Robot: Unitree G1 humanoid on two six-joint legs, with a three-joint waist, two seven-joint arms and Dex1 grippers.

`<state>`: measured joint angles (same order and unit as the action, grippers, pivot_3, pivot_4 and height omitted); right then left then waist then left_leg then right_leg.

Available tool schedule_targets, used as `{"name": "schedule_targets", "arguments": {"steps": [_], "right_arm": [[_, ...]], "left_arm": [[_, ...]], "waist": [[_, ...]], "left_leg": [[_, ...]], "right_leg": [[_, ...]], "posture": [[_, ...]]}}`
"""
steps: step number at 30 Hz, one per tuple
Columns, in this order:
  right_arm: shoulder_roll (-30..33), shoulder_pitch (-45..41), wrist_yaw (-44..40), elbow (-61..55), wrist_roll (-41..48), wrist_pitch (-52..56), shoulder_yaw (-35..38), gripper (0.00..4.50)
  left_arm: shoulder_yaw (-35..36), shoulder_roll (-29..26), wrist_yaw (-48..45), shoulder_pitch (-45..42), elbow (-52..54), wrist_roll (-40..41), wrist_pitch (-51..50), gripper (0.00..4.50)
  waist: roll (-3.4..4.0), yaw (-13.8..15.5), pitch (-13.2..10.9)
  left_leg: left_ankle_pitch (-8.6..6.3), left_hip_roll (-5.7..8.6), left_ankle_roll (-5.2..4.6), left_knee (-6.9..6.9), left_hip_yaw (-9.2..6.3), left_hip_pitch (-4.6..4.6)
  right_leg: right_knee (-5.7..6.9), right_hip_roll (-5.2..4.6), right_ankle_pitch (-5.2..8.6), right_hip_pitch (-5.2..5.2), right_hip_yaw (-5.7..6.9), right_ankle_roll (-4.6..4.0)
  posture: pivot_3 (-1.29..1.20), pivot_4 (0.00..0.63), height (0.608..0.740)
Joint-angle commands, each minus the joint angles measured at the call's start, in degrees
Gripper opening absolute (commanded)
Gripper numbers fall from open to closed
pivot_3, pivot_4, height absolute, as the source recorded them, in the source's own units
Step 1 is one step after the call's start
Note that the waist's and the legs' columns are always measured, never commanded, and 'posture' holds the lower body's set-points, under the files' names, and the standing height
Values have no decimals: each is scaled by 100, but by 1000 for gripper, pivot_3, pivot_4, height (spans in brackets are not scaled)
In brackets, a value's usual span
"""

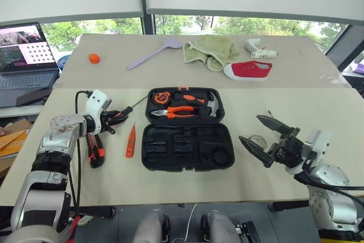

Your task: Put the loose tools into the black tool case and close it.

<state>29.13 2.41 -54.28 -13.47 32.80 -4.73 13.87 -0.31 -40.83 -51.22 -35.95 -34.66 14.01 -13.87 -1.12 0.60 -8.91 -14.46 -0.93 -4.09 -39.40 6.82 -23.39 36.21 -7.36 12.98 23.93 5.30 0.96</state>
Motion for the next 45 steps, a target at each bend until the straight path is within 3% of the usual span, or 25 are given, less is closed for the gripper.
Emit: {"name": "schedule_targets", "arguments": {"steps": [1, 5, 9, 12, 21, 32, 34, 39, 42, 45], "right_arm": [[222, -242, 46, -523, 250, 254, 65, 4500], [757, -471, -155, -720, 392, 776, 99, 4500], [1630, -699, -582, -629, 403, 1499, 3, 4500], [1946, -1042, -670, -426, 398, 1915, -143, 4500], [2096, -1670, -1285, 300, 42, 1883, -511, 4500], [1969, -1383, -1422, 377, -71, 1649, -421, 4500], [1947, -1352, -1431, 369, -63, 1636, -414, 4500], [1863, -1226, -1569, 238, 346, 1792, -269, 4500], [1782, -1129, -1515, 86, 742, 2083, -107, 4500], [1758, -1093, -1486, 86, 702, 2110, -84, 4500]], "left_arm": [[561, -232, -400, -134, 285, 236, 907, 906], [405, -637, -1351, -140, 1099, 347, 820, 906], [-273, -539, -2053, 128, 2729, 589, 205, 906], [-758, -380, -2021, 141, 3202, 262, -33, 906], [-1846, 343, -1352, -216, 2937, -1032, 13, 906], [-1980, 464, -1350, -213, 2688, -1448, 512, 906], [-1889, 561, -1357, -206, 2665, -1338, 624, 1914], [-1254, 1019, -1235, -59, 2998, -556, 1138, 3586], [-1103, 1010, -1099, 147, 2953, -538, 1255, 3586], [-1066, 1147, -997, 285, 2699, -538, 1200, 2488]], "waist": [[0, -7, 0], [0, -10, -1], [11, 51, -7], [12, 67, -7], [5, 29, -11], [5, 31, -12], [5, 35, -12], [4, 61, -12], [6, 47, -11], [6, 29, -11]], "left_leg": [[0, 0, 0, -4, 1, -9], [0, -1, -1, -12, 1, -16], [-14, -1, -24, -50, -4, -38], [-22, 9, -49, -64, -1, -41], [-21, 9, -52, -70, 3, -50], [-24, 6, -60, -91, 2, -71], [-25, 6, -61, -92, 1, -71], [-26, 6, -64, -103, -4, -80], [-26, 5, -63, -103, -7, -77], [-25, 4, -62, -103, -7, -74]], "right_leg": [[3, -1, -1, 9, 0, -1], [7, -1, -2, 14, 3, -3], [4, -5, -6, 9, 15, 6], [-3, -16, -15, -1, 7, 24], [-3, -2, -17, 10, 1, 28], [-5, -6, -22, 16, 6, 35], [-5, -6, -22, 15, 6, 36], [-4, -9, -24, 17, 10, 38], [-5, -9, -24, 15, 9, 38], [-4, -8, -25, 12, 10, 37]], "posture": [[0, 150, 740], [0, 150, 740], [0, 150, 740], [0, 150, 740], [0, 150, 740], [0, 150, 740], [0, 150, 740], [0, 150, 740], [0, 150, 740], [0, 150, 740]]}}
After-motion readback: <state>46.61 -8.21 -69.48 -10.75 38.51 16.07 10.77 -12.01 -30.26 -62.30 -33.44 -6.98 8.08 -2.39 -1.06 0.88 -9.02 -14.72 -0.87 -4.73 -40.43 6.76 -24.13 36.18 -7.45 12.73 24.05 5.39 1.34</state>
